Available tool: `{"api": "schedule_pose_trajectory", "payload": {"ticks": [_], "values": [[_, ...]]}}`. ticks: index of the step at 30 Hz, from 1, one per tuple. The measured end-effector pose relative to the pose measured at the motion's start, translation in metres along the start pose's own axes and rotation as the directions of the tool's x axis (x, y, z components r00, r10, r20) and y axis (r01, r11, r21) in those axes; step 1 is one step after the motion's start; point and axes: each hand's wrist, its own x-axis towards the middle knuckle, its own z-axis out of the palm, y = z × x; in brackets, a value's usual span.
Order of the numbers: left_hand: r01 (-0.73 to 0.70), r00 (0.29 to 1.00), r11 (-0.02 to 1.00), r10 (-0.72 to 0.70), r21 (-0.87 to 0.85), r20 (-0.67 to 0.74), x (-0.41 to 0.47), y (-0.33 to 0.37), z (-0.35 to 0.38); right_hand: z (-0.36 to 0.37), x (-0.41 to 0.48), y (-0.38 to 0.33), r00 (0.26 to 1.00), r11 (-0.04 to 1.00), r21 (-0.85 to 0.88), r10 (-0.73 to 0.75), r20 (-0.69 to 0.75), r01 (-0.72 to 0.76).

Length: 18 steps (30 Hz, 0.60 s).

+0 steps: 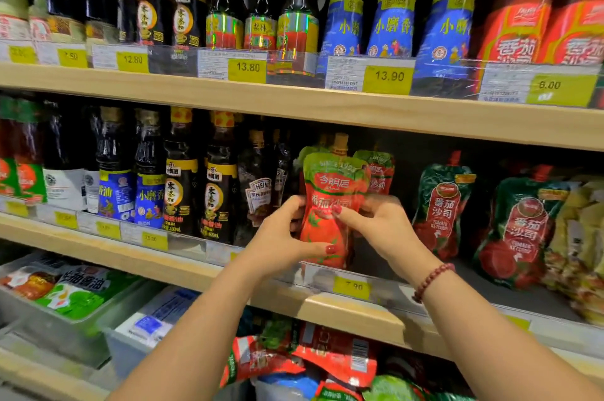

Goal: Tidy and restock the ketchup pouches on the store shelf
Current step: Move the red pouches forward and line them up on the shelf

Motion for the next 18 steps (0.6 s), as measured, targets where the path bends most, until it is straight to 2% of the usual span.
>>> {"api": "schedule_pose_trajectory", "payload": {"ticks": [3, 6, 9, 11, 14, 16, 18], "values": [[0.028, 0.999, 0.999, -0.027, 0.029, -0.032, 0.013, -0.005, 0.008, -0.005, -0.002, 0.005, 0.998, 0.998, -0.016, 0.068, -0.011, -0.068], [0.054, 0.998, 0.991, -0.056, 0.122, 0.016, 0.022, -0.006, 0.012, -0.005, -0.005, 0.01, 0.993, 0.992, -0.064, 0.11, -0.045, -0.113], [0.066, 0.995, 0.991, -0.074, 0.12, 0.063, 0.028, -0.007, 0.014, -0.002, -0.013, 0.01, 0.987, 0.995, -0.067, 0.068, -0.144, -0.079], [0.071, 0.994, 0.992, -0.078, 0.105, 0.071, 0.031, -0.007, 0.015, 0.0, -0.022, 0.009, 0.978, 0.98, -0.189, 0.024, -0.205, -0.063], [0.058, 0.997, 0.992, -0.064, 0.113, 0.046, 0.035, -0.01, 0.015, -0.007, -0.038, 0.009, 0.95, 0.864, -0.465, 0.048, -0.309, -0.195], [0.052, 0.998, 0.992, -0.055, 0.118, 0.023, 0.041, -0.012, 0.017, -0.013, -0.05, 0.009, 0.949, 0.75, -0.591, 0.166, -0.268, -0.298], [0.053, 0.999, 0.993, -0.053, 0.101, -0.003, 0.049, -0.016, 0.021, -0.012, -0.06, 0.012, 0.942, 0.663, -0.671, 0.264, -0.206, -0.333]]}}
